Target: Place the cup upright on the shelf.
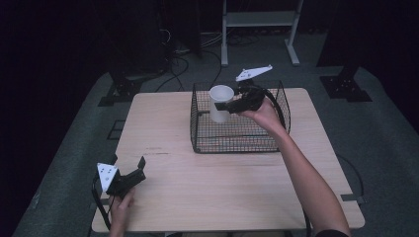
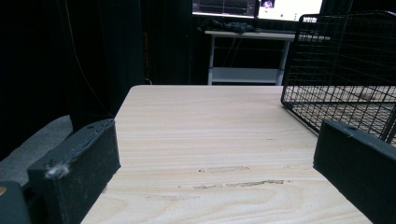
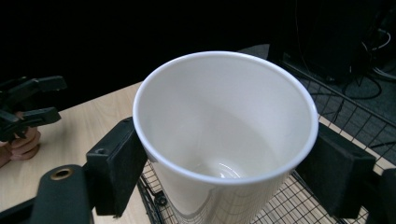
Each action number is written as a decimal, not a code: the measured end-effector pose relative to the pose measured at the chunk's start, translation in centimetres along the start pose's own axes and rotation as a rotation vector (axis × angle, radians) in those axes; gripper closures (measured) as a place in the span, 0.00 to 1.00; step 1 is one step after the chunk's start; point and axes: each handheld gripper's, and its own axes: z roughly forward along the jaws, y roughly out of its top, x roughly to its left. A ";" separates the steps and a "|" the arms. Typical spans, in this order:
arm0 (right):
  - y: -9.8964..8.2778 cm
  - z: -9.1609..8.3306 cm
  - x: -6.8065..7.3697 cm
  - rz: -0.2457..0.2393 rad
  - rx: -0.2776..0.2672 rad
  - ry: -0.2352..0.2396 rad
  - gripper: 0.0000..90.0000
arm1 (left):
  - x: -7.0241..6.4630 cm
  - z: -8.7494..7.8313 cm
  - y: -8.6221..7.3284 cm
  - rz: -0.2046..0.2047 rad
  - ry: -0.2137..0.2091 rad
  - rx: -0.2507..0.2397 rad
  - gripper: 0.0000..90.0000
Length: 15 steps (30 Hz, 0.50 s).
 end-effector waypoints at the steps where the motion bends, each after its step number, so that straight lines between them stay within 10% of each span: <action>1: -0.1 0.2 -0.3 0.002 0.005 -0.003 0.22 | 0.0 0.0 0.0 -0.002 0.001 0.000 0.00; 15: -2.5 2.7 -4.1 0.072 0.079 -0.036 0.22 | 0.1 0.0 0.0 -0.004 -0.001 -0.002 0.00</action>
